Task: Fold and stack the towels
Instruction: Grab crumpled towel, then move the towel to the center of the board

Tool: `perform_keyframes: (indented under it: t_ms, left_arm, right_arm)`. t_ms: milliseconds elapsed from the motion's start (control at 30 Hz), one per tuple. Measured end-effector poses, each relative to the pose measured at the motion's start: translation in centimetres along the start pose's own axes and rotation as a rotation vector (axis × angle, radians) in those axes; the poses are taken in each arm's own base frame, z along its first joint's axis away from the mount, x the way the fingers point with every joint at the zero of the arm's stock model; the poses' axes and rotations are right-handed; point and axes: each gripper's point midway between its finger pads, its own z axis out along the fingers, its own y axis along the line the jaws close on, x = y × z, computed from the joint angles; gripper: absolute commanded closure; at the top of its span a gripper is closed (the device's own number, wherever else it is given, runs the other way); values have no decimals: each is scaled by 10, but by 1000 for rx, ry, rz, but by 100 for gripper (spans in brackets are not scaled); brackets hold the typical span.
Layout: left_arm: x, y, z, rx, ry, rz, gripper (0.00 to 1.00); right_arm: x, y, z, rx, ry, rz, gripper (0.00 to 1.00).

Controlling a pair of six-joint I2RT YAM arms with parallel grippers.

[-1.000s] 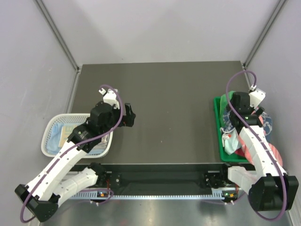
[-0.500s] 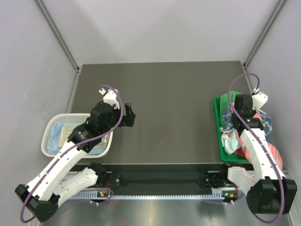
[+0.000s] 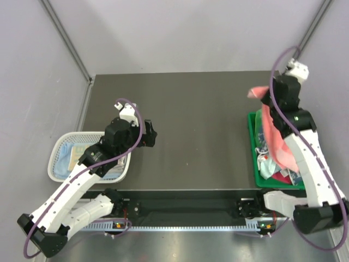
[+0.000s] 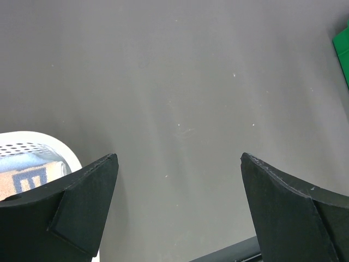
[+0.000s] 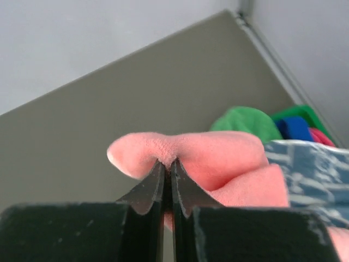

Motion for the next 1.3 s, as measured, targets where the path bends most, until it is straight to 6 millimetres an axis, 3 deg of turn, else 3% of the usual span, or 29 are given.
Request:
perform_keyframes:
  t_ms: [133,233,300,367,433,467,567,667,733,767,833,933,1033,1067,1167,1300]
  left_arm:
    - [-2,5,1,-18,-6,-7,1]
    - [-4,10,0,-41,-18,-12,1]
    - [-7,12,-2,-50,-31,-16,1]
    - [-9,15,-4,-61,-45,-20,1]
    - [-11,17,-5,-74,-54,-23,1]
    - [-11,19,-6,-82,-59,-24,1]
    - [-13,23,-6,-106,-69,-31,1]
    - [-13,27,-5,-125,-72,-37,1]
    - [-12,28,-4,-132,-68,-44,1]
    - [-12,29,-3,-134,-64,-47,1]
    - [-8,30,2,-142,-46,-50,1]
    - [0,29,12,-149,-3,-55,1]
    - [12,22,24,-128,54,-77,1]
    - [18,19,30,-113,75,-90,1]
    - [41,6,52,-60,144,-141,2]
    - [89,-12,86,16,292,-215,6]
  right_arm:
    - [-42,97,2,-191,-41,-35,100]
    - [-43,156,6,-293,-38,-71,100]
    - [-28,189,6,-349,-16,-103,100]
    - [0,214,4,-399,16,-134,100]
    - [43,228,-2,-439,69,-168,100]
    - [74,232,-6,-467,102,-183,100]
    - [178,223,-29,-514,233,-270,100]
    - [281,200,-74,-579,363,-404,100]
    - [330,182,-114,-644,420,-487,100]
    - [346,174,-133,-680,437,-516,100]
    - [360,167,-172,-767,437,-532,100]
    - [358,167,-223,-892,420,-498,98]
    - [351,166,-263,-983,401,-453,66]
    - [351,163,-271,-993,403,-444,50]
    - [352,150,-267,-927,392,-455,37]
    - [338,128,-226,-746,364,-433,37]
